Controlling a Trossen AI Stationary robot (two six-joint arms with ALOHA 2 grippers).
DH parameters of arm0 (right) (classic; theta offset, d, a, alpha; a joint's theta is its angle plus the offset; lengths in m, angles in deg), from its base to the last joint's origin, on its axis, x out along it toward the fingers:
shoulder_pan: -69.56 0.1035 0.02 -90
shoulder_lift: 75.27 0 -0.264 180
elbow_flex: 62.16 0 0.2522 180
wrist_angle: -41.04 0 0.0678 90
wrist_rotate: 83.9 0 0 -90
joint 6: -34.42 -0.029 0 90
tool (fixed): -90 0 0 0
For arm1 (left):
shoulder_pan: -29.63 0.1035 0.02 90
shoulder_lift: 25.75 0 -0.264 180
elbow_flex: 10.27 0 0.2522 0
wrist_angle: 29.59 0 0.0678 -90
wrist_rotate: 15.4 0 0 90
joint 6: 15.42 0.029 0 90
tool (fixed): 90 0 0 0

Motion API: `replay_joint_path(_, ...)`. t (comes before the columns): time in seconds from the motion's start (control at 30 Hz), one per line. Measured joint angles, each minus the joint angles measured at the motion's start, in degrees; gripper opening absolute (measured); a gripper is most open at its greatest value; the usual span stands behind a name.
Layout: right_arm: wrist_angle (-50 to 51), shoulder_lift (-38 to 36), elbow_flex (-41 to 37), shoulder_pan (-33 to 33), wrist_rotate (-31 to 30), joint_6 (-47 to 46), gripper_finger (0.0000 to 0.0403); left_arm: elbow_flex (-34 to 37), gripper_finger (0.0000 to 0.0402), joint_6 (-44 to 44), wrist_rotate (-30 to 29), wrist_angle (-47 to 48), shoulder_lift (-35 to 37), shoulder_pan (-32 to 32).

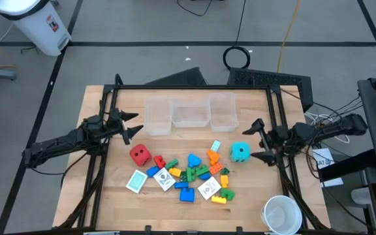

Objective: Pick & Place Toys
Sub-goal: Put the blue dice into the right transparent bin

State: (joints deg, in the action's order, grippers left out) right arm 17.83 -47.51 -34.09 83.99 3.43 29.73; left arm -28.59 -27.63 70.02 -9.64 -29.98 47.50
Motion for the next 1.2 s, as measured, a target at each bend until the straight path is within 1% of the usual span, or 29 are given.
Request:
replay_joint_path(0.1,16.0,8.1,10.2,4.6,-6.7,4.4,0.0392,0.0,0.0356,0.0,0.0,0.0,0.0,0.0)
replay_joint_path(0.23,44.1,20.3,24.2,11.6,-22.1,5.7,0.0392,0.0,0.0356,0.0,0.0,0.0,0.0,0.0)
replay_joint_path(0.33,62.4,29.3,32.3,16.1,-33.0,1.8,0.0392,0.0,0.0356,0.0,0.0,0.0,0.0,0.0)
replay_joint_path(0.4,73.0,35.0,35.8,18.3,-36.5,-2.8,0.0392,0.0,0.0356,0.0,0.0,0.0,0.0,0.0)
replay_joint_path(0.47,80.4,40.1,37.9,19.6,-36.8,-8.3,0.0392,0.0,0.0356,0.0,0.0,0.0,0.0,0.0)
replay_joint_path(0.6,87.5,47.9,38.7,21.0,-34.0,-16.7,0.0391,0.0,0.0356,0.0,0.0,0.0,0.0,0.0)
replay_joint_path(0.73,93.3,53.9,38.7,21.5,-31.8,-20.4,0.0391,0.0,0.0356,0.0,0.0,0.0,0.0,0.0)
replay_joint_path(0.8,95.6,55.9,38.7,21.4,-31.8,-22.1,0.0391,0.0,0.0356,0.0,0.0,0.0,0.0,0.0)
replay_joint_path(0.9,97.9,57.7,38.7,21.1,-31.8,-24.9,0.0391,0.0,0.0356,0.0,0.0,0.0,0.0,0.0)
replay_joint_path(1.0,98.1,58.1,38.7,20.8,-31.8,-26.8,0.0391,0.0,0.0356,0.0,0.0,0.0,0.0,0.0)
replay_joint_path(1.2,97.9,58.1,38.7,20.4,-32.0,-27.6,0.0391,0.0,0.0356,0.0,0.0,0.0,0.0,0.0)
